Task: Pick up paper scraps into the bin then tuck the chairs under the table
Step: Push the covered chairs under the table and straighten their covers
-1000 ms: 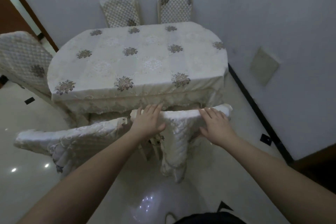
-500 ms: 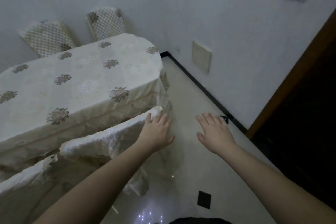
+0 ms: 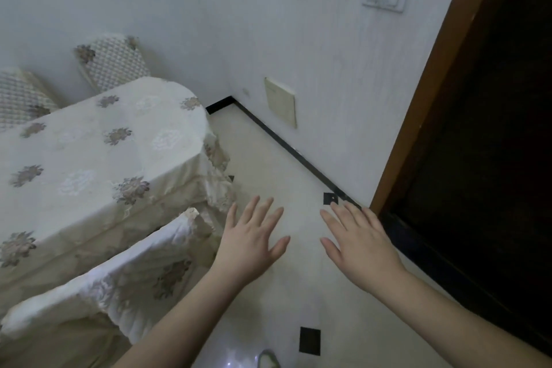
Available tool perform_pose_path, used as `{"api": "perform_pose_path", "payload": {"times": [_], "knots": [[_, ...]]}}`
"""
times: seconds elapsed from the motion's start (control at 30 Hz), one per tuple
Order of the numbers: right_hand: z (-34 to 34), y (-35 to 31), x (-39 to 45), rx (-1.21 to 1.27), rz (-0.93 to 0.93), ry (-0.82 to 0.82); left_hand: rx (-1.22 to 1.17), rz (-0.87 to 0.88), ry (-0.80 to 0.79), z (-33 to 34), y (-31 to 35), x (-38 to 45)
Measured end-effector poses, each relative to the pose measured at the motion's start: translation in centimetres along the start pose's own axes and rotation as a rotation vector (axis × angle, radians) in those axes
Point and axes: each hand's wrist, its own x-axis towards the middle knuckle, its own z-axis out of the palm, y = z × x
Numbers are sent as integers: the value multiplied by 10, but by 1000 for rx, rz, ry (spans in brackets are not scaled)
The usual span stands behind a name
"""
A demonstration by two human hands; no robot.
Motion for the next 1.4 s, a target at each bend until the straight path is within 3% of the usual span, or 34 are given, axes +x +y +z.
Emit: {"api": "perform_pose_path", "payload": {"times": [0.1, 0.33, 0.53, 0.73, 1.13, 1.4], "knots": [[-7, 8, 11, -29, -18, 21, 9, 57, 80, -18, -2, 16], [-13, -10, 84, -16, 66, 14, -30, -3, 136, -29, -39, 56], [-20, -39, 188, 4, 78, 64, 1, -32, 35, -22, -111, 111], [-29, -36, 266, 10, 84, 107, 9, -113, 51, -29, -160, 174], [-21, 59, 403, 52, 77, 167, -43, -153, 68, -15, -173, 350], [-15, 126, 507, 111, 22, 149, -93, -269, 34, -5, -176, 449]]}}
